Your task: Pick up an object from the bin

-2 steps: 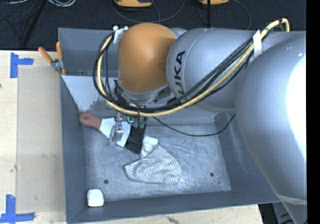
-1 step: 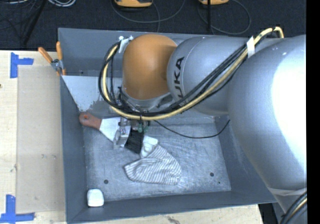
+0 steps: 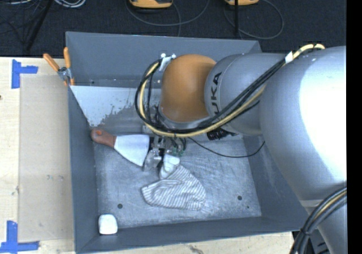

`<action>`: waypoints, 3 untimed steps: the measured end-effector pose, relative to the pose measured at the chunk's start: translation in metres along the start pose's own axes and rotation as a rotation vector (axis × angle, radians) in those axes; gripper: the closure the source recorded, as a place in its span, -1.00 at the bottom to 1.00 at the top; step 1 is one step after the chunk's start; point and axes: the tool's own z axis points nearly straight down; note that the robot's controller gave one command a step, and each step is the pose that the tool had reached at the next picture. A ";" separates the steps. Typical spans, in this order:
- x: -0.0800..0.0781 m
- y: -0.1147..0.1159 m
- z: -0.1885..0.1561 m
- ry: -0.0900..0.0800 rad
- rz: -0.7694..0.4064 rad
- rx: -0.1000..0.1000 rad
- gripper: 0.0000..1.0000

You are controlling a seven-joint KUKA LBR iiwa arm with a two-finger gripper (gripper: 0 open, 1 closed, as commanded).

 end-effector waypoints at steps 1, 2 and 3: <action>0.000 0.000 0.000 0.000 0.001 0.000 1.00; 0.006 -0.006 -0.032 0.025 0.001 0.011 1.00; 0.003 -0.010 -0.067 0.013 0.007 0.008 1.00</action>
Offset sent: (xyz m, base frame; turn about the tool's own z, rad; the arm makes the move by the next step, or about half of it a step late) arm -0.0013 -0.0255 0.2259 0.0193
